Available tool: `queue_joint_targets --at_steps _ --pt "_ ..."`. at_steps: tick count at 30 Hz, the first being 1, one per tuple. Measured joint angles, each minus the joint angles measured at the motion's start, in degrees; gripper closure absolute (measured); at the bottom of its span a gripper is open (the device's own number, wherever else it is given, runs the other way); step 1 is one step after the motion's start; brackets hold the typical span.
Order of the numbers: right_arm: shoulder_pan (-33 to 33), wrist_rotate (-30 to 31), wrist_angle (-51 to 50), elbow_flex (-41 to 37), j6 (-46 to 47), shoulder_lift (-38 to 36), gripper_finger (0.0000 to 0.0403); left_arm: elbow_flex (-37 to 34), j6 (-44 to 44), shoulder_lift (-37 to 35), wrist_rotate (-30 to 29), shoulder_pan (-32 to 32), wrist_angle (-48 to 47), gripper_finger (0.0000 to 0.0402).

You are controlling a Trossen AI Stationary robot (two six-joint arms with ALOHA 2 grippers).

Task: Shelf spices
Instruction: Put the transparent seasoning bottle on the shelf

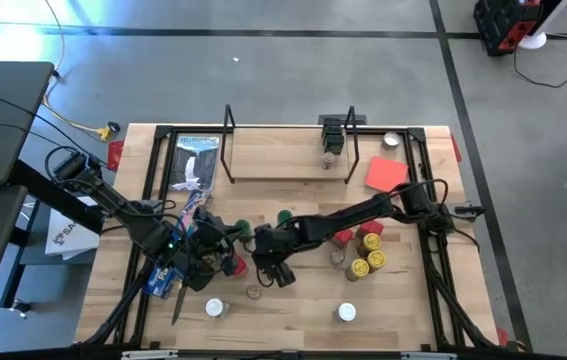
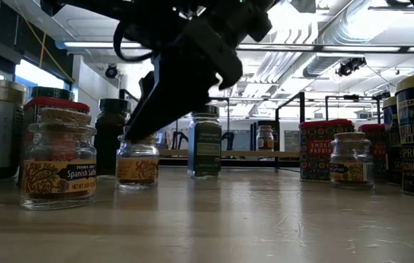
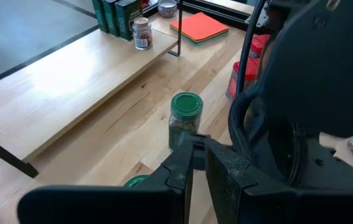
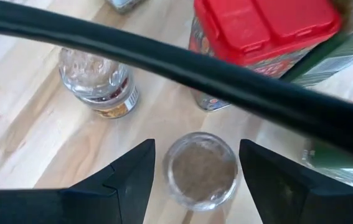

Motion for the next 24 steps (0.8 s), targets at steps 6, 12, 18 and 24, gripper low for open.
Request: queue_joint_targets --at_steps 6,12,18,24 --pt "0.00 -0.17 0.20 0.00 0.64 0.57 0.0191 0.00 -0.01 0.00 0.01 0.00 0.12 0.0365" --pt "0.02 -0.12 -0.30 0.00 1.07 0.27 0.0243 0.00 0.00 0.00 0.00 0.00 0.09 0.0365" --pt "0.49 0.99 -4.80 0.00 1.10 -4.33 0.0243 0.00 0.00 0.00 0.22 0.00 -0.07 0.0365" --pt "1.59 7.25 -13.18 0.04 -1.08 -12.59 0.0243 0.00 0.00 0.00 0.65 -0.06 0.01 0.0365"
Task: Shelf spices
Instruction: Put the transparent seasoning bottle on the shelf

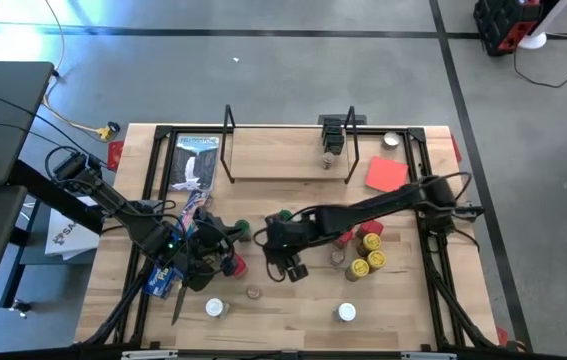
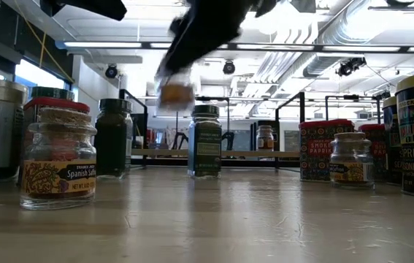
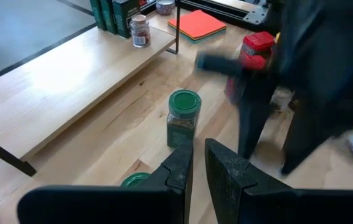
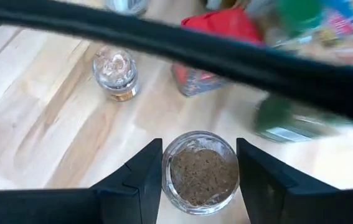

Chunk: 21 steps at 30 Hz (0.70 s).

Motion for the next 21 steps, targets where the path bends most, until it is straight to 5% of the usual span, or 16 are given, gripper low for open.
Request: queue_joint_targets --at_steps 9,16,21 --pt "-3.12 11.21 -12.23 -6.20 -0.81 -15.24 0.0243 0.00 -0.02 0.00 0.46 -0.62 0.15 0.0365" --pt "-14.28 16.46 -10.28 -22.17 1.54 -26.82 0.0243 0.00 -0.02 0.00 0.42 -0.73 0.30 0.0365" --pt "-22.76 16.17 -7.27 -28.77 0.83 -28.44 0.0243 0.00 -0.02 0.00 -1.03 -0.68 0.30 0.0365"
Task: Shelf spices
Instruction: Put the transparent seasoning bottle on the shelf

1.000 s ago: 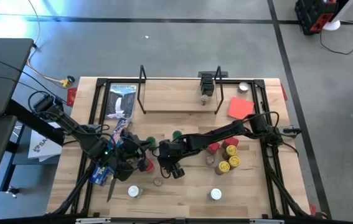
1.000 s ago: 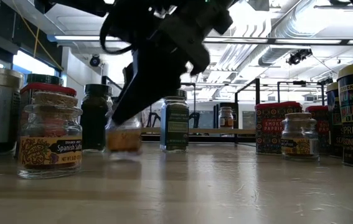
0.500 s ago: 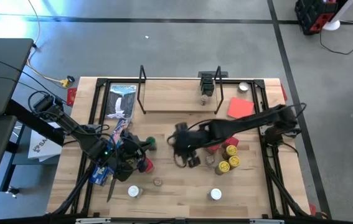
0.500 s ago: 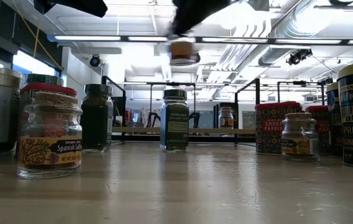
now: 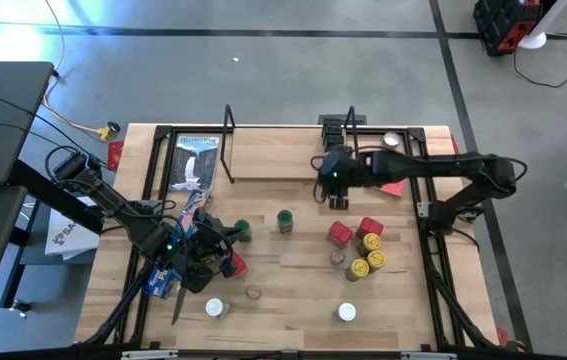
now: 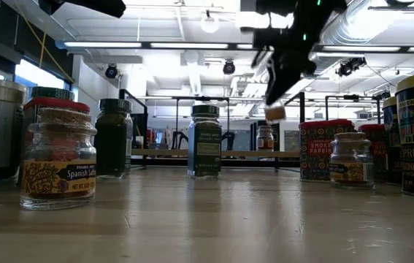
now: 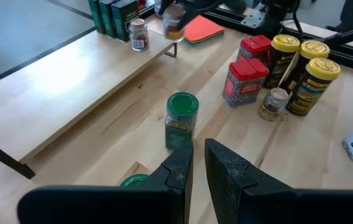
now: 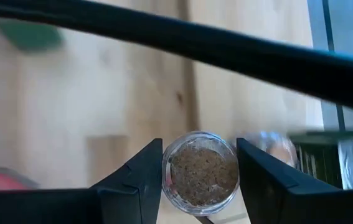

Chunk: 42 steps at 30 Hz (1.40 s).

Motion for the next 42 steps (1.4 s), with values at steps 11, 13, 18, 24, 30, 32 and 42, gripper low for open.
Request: queue_joint_targets --at_steps 11,13,18,24,30,32,42 --pt "-8.22 -8.57 12.55 -0.50 -3.43 4.37 0.0243 0.00 -0.02 0.00 -0.22 0.15 0.31 0.0365" --pt "-8.68 -9.23 15.84 -0.49 -3.43 5.77 0.0243 0.00 -0.02 0.00 -0.22 0.15 0.31 0.0365" --pt "-10.06 -10.12 18.04 1.93 -3.43 11.16 0.0243 0.00 -0.02 0.00 -0.24 0.15 0.35 0.0365" --pt "-12.56 -10.08 18.02 5.47 -3.29 16.41 0.0243 0.00 -0.01 0.00 -0.20 0.15 0.35 0.0365" --pt "-14.87 -10.02 15.52 6.49 -1.01 17.29 0.0243 0.00 -0.02 0.00 -0.17 0.15 0.37 0.0365" --pt "-15.52 -10.05 14.21 6.48 -0.48 17.29 0.0243 0.00 -0.04 0.00 -0.15 0.15 0.37 0.0365" --pt "-16.05 -9.58 10.04 6.63 -0.33 17.12 0.0230 0.00 -0.08 0.00 -0.09 0.15 0.42 0.0365"
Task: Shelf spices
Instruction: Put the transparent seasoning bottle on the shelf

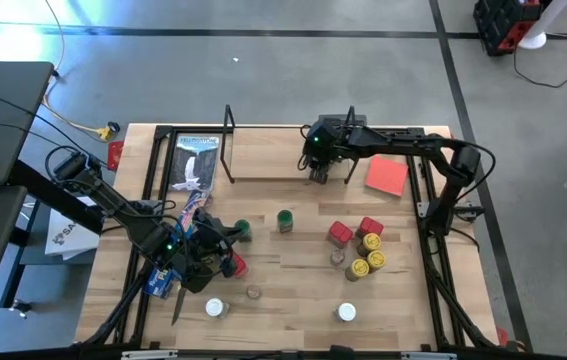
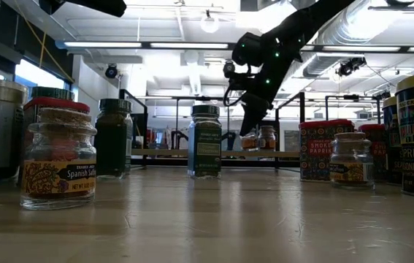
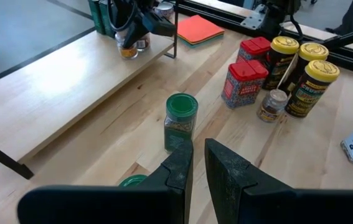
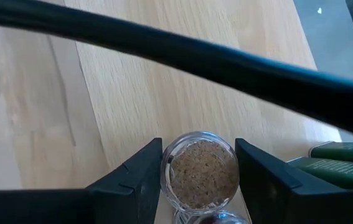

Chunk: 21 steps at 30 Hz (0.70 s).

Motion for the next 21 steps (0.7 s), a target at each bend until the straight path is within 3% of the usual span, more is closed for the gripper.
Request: queue_joint_targets --at_steps 5,21 --pt "0.03 2.54 -2.62 0.01 -0.01 -0.53 0.0230 0.00 -0.01 0.01 0.07 -0.01 -0.02 0.0365" --pt "-0.13 1.51 -5.56 -0.22 -0.52 -2.14 0.0227 0.00 -0.01 0.02 0.07 -0.02 0.20 0.0365"
